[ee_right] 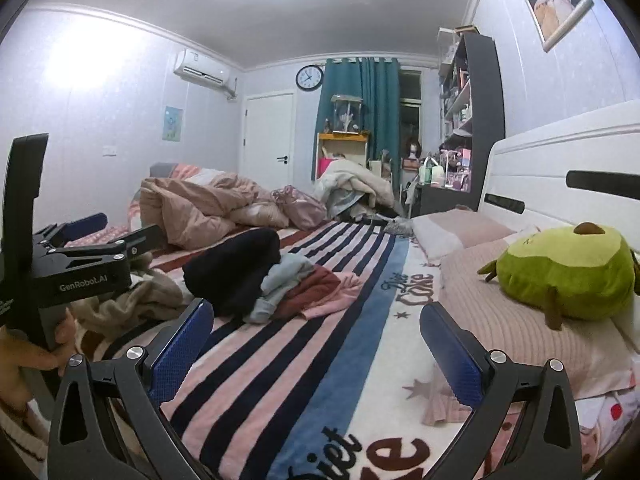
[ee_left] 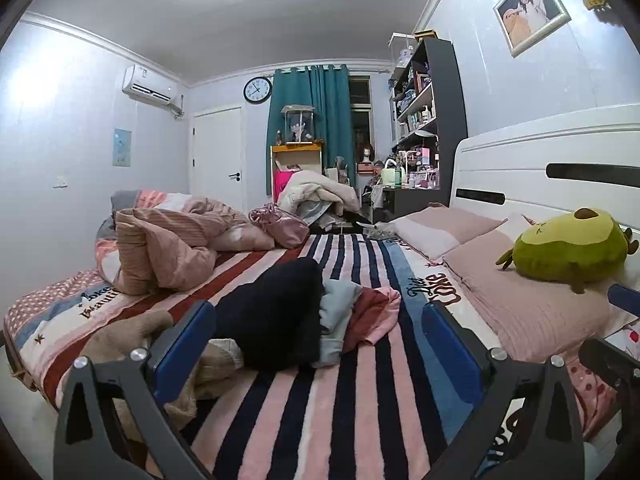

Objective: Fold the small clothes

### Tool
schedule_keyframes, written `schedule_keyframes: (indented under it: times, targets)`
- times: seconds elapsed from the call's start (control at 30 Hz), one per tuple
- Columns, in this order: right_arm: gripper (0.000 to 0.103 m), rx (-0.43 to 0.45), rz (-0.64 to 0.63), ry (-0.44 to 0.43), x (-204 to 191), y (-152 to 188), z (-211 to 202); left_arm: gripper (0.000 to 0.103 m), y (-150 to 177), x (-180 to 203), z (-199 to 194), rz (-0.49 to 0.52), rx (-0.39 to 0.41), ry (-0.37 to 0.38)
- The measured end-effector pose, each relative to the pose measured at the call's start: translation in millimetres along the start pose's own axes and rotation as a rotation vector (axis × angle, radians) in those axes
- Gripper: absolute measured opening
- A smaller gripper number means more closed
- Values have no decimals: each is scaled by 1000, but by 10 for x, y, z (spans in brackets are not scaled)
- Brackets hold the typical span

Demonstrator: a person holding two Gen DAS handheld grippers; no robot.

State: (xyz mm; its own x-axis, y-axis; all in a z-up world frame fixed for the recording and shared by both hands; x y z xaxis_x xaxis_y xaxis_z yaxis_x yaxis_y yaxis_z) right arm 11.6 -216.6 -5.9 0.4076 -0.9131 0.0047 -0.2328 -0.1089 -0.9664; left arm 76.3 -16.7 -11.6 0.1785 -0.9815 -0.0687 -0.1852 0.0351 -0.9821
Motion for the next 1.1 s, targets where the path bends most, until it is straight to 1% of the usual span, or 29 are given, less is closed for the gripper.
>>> schedule_keyframes:
  times: [0.43,0.87,1.0,1.1]
  targets:
    - [103,6,-12,9,-113,-45,-56,102,-37,-74,-138,-27,14,2]
    - [103,14,8,43,-34,-31,-137,102,-41,19,-177,-27,15,16]
    - [103,12,23,55,17,-15,-143,102,-47,40,-165,-21,26,11]
    - [103,7,39,61,58,1,-147,102,-47,87,-179,-18,30,24]
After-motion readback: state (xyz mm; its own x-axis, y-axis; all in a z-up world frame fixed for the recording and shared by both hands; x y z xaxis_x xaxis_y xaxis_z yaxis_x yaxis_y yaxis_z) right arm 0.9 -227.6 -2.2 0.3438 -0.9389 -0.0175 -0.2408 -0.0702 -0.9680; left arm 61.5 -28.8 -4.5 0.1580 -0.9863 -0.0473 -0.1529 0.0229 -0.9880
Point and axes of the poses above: each gripper's, at about its wrist camera, not at the fingertips, and z roughly the way its jaws point, x to its right, y to its underside, the point moved 8 cm from there along z, roughly the way its jaws point, and after that the axes turned 13 degrees about -y, right-handed, at the moved point
